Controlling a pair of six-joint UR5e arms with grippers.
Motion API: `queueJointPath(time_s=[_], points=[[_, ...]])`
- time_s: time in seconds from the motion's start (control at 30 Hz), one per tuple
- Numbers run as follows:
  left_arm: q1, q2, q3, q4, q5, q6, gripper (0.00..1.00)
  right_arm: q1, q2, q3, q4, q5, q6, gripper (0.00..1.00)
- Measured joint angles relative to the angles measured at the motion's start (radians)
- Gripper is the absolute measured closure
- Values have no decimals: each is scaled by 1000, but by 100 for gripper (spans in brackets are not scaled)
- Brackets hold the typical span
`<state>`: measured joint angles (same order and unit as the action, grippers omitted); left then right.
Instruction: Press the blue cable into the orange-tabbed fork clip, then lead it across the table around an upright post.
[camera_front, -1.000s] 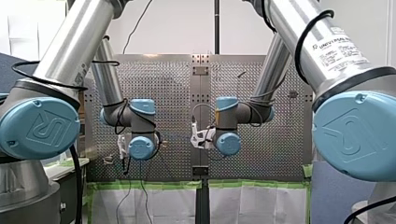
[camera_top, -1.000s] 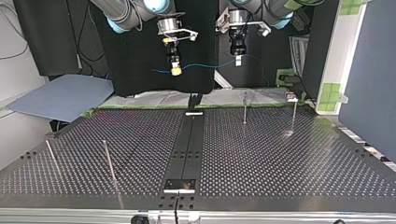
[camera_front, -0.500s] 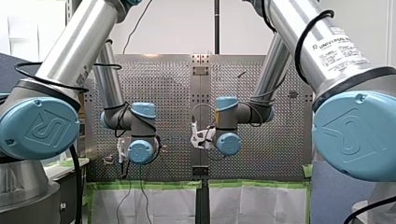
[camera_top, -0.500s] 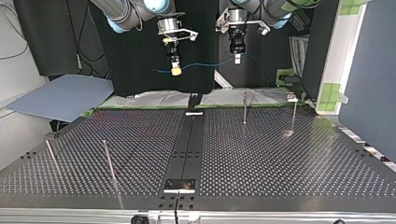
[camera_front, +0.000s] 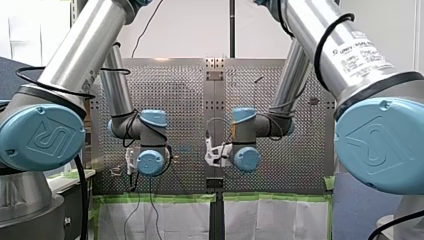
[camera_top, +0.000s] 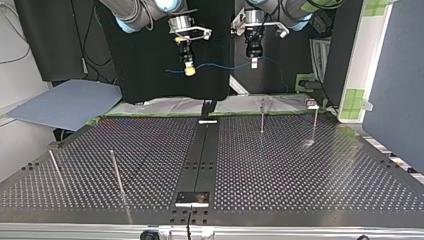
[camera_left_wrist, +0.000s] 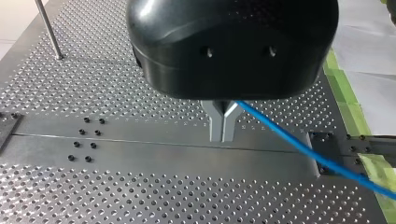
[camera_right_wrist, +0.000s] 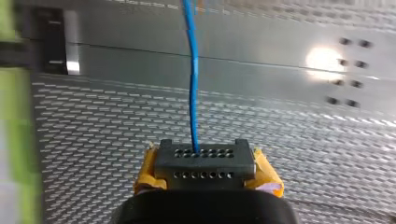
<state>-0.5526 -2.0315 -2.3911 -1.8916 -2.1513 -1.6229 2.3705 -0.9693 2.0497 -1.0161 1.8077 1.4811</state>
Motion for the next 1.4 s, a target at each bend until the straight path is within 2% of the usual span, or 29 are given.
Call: queueJointPath(time_s=[0.23, 0.67, 0.8, 0.9, 1.03, 1.2, 1.33, 1.4], points=[[0, 0, 0, 0, 0, 0, 100, 0, 53, 31, 8, -8, 1, 100], [1, 1, -1, 1, 1, -1, 100, 0, 59, 33, 8, -8, 1, 100], [12, 18, -18, 16, 18, -18, 100, -1, 48, 22, 19, -5, 4, 100], [18, 38, -38, 12, 38, -38, 100, 11, 30, 4, 32, -11, 17, 100], [26, 71, -71, -16, 55, -71, 100, 23, -3, -28, 33, -37, 48, 100], [54, 110, -108, -35, 62, -110, 100, 17, -42, -68, 56, -53, 88, 100], [88, 135, -144, -10, 92, -145, 100, 7, -82, -103, 82, -56, 127, 100], [104, 130, -159, 4, 107, -154, 100, 5, -92, -110, 85, -56, 137, 100]])
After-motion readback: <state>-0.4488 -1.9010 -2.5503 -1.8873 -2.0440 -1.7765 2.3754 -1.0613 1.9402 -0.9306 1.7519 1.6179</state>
